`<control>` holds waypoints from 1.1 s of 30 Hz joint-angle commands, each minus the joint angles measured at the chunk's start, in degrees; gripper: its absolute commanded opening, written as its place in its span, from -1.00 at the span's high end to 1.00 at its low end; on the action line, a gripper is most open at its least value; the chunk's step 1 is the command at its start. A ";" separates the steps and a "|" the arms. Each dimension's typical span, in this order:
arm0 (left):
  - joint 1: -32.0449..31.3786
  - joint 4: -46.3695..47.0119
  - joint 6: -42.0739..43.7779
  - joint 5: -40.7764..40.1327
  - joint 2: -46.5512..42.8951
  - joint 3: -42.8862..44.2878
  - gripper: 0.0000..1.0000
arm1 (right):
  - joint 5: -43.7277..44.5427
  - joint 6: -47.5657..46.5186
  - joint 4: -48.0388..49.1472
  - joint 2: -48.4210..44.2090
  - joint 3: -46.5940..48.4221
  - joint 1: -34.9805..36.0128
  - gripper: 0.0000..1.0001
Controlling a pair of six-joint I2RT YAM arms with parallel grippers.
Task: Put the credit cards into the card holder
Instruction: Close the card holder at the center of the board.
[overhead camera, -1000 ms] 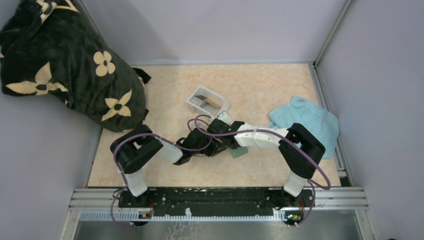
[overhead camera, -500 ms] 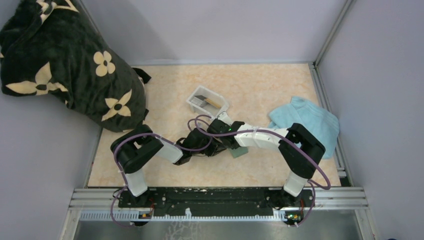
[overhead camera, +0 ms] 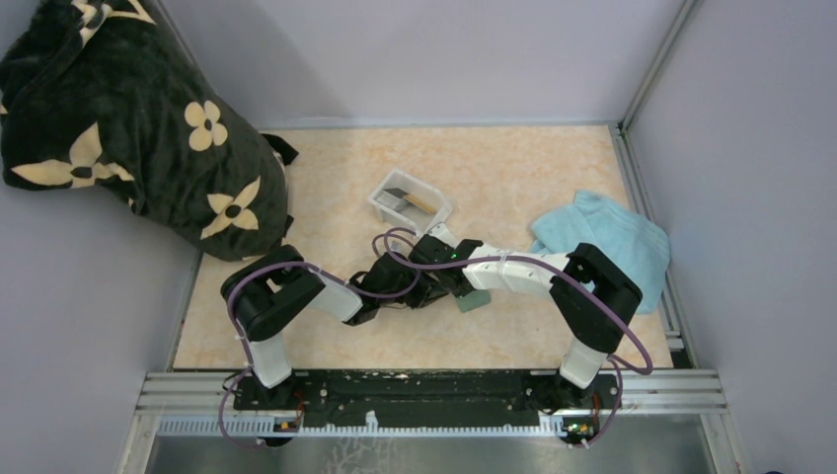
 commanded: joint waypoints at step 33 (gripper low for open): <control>-0.08 -11.23 3.88 -0.92 3.90 -0.02 0.55 | -4.63 1.71 2.91 -1.39 1.44 -3.22 1.00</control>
